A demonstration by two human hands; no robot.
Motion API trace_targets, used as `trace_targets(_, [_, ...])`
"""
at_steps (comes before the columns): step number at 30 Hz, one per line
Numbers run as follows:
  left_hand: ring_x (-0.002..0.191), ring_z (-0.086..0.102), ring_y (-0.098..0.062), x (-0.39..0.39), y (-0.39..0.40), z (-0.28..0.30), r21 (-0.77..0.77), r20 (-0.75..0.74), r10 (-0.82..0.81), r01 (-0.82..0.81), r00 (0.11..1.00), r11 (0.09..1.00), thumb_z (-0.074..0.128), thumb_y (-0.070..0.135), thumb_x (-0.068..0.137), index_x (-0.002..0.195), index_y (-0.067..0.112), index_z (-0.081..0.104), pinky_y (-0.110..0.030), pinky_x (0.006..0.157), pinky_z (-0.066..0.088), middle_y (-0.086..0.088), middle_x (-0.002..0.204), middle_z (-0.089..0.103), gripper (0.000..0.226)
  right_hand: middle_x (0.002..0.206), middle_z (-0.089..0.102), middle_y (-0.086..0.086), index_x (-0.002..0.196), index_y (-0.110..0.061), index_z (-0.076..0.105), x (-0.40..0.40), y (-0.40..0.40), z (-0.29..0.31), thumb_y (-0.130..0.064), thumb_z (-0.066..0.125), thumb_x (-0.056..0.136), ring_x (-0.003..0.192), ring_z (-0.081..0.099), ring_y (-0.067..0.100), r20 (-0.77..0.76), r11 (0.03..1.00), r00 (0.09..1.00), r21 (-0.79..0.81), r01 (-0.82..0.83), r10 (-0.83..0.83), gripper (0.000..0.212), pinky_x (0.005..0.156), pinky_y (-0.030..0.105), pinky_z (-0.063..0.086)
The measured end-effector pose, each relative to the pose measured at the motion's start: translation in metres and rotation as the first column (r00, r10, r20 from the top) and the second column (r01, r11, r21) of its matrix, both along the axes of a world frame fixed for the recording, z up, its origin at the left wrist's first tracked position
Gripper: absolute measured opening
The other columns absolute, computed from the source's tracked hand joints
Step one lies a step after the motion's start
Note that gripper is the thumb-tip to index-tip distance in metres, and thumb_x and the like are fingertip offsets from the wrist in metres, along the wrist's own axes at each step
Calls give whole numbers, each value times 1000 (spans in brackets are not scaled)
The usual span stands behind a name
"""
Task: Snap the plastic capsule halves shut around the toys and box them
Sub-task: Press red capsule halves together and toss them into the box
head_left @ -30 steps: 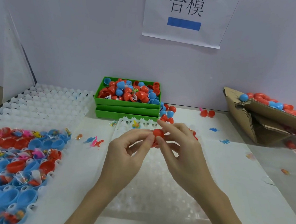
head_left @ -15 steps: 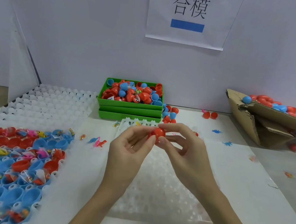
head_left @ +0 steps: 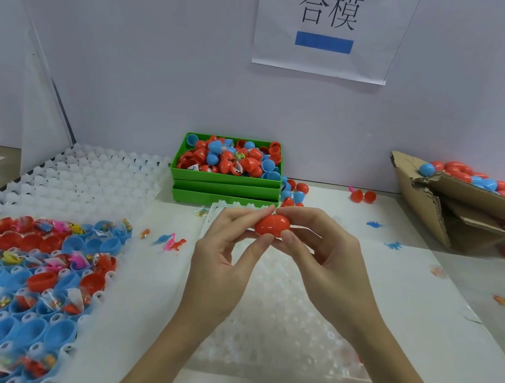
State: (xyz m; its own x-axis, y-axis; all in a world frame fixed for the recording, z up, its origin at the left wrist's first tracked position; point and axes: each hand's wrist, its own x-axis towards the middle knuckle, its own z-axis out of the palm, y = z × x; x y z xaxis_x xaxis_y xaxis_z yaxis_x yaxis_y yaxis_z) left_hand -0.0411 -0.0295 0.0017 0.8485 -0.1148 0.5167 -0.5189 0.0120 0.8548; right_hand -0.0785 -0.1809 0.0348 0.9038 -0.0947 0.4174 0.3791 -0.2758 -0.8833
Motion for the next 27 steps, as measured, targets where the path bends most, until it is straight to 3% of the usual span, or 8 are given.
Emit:
trace_targets(6, [120,66,-19,-1,2,2,-4,9,9,-9,1000,1000,69,29,92,134,23,70,-25,98,56,10,121,66,42,114,75,-9,121,-21,71,0,7,-4,-25,72,90,105,73,8,-13,995,998,72,69,-69,30,90,22,59])
trace_targets(10, [118,68,-10,-5,0,2,-26,-7,65,-65,998,998,73,32,91,131,33,68,-20,96,56,18,121,71,41,108,76,-13,118,-25,72,1,8,-5,-29,75,87,104,74,10,-32,988,996,127,92,-88,31,89,22,59])
trace_targets(13, [120,67,-8,-7,-2,0,24,77,129,-132,989,991,74,31,94,130,33,67,-18,97,55,20,123,71,37,104,77,-14,112,-28,75,1,8,-7,-30,79,84,101,75,11,-47,978,994,183,104,-97,28,87,22,60])
trace_targets(16, [125,64,-9,-7,-3,-3,131,187,125,-151,974,980,77,23,92,138,23,62,-19,101,53,16,132,67,48,102,79,-4,107,-21,77,-1,10,-9,-28,81,82,98,77,19,-69,949,997,312,46,-26,26,91,28,61])
trace_targets(20, [124,63,-5,-7,-2,-4,161,199,181,-214,963,964,69,39,91,136,21,64,-21,103,53,12,130,69,49,104,78,9,102,-13,74,-3,16,-12,-25,81,86,101,77,29,-81,919,992,390,-57,96,20,94,33,60])
trace_targets(23, [127,62,-6,-6,1,-2,117,151,132,-151,980,982,68,37,95,135,27,63,-21,104,52,18,131,68,41,119,73,19,115,-7,71,-1,18,-12,-27,71,95,115,70,37,-117,794,953,586,-161,279,28,95,39,60])
trace_targets(25, [132,58,-7,-5,2,2,101,131,68,-81,989,992,70,30,97,137,31,60,-23,104,51,22,139,63,42,134,65,23,130,0,65,0,17,-9,-23,64,101,125,64,41,-94,629,867,726,-276,489,37,100,43,57])
trace_targets(27, [137,54,-6,-6,3,5,108,141,20,-35,990,993,71,29,97,139,35,57,-22,106,49,24,147,57,45,142,60,23,136,3,62,0,14,-7,-23,61,104,133,58,39,-68,544,791,762,-352,607,41,104,42,54])
